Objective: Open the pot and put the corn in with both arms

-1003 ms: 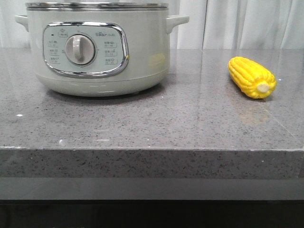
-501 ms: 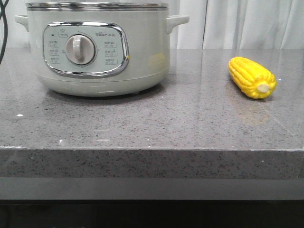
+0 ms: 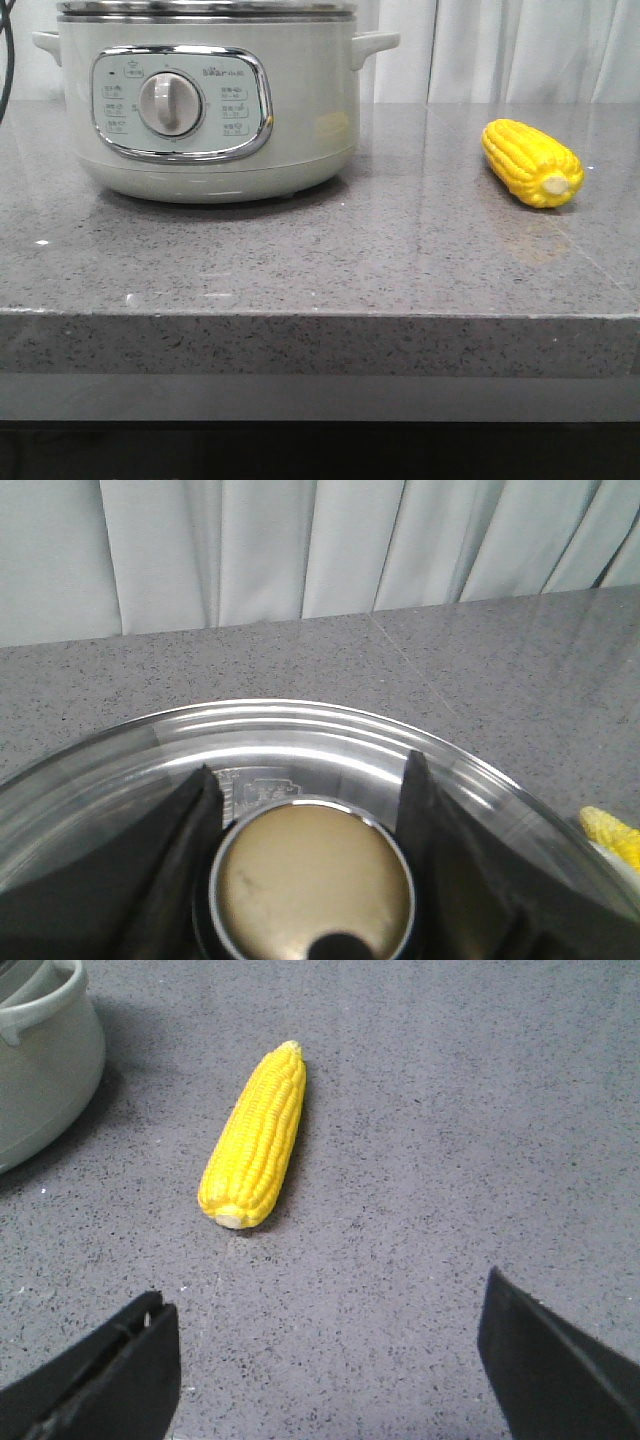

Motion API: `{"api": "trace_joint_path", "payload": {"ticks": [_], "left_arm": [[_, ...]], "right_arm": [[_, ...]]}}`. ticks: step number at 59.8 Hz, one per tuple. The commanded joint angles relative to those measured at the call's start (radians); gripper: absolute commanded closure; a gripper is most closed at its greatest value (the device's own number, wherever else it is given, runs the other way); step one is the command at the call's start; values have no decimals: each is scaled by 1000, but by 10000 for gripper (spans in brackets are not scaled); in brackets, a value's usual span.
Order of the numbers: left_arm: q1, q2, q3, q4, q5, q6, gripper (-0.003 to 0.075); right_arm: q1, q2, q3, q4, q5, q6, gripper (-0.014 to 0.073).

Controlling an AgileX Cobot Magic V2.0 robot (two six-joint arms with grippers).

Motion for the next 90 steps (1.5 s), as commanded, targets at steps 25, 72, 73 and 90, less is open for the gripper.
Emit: {"api": "trace_joint_path", "payload": {"ticks": [25, 72, 73, 90], "left_arm": [[-7, -408, -176, 78, 302, -5, 499], [-7, -1197, 408, 96, 437, -5, 499], [-7, -1201, 409, 96, 437, -5, 499], [-7, -1212, 413, 96, 439, -5, 499]], "right_arm": [[-5, 8, -37, 56, -62, -9, -16], [50, 602, -497, 199, 237, -162, 6], [58, 624, -509, 192, 243, -162, 6], [159, 873, -733, -32, 269, 67, 12]]}}
